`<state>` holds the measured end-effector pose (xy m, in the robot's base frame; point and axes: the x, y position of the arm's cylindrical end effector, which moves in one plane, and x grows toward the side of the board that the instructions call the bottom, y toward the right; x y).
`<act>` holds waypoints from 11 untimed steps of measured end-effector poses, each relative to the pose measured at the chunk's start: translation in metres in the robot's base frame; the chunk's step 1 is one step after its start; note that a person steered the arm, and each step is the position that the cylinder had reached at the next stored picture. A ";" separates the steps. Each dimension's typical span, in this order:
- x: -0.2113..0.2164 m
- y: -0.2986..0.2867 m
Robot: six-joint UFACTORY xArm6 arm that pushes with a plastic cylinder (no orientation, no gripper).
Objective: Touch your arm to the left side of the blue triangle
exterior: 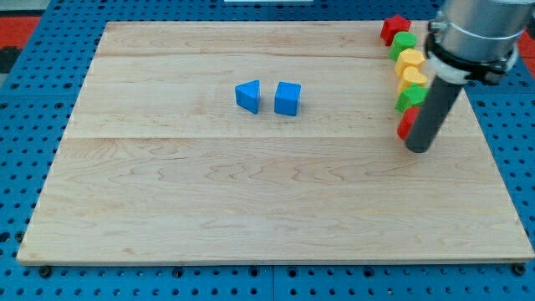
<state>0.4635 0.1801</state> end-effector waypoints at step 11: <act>-0.098 -0.242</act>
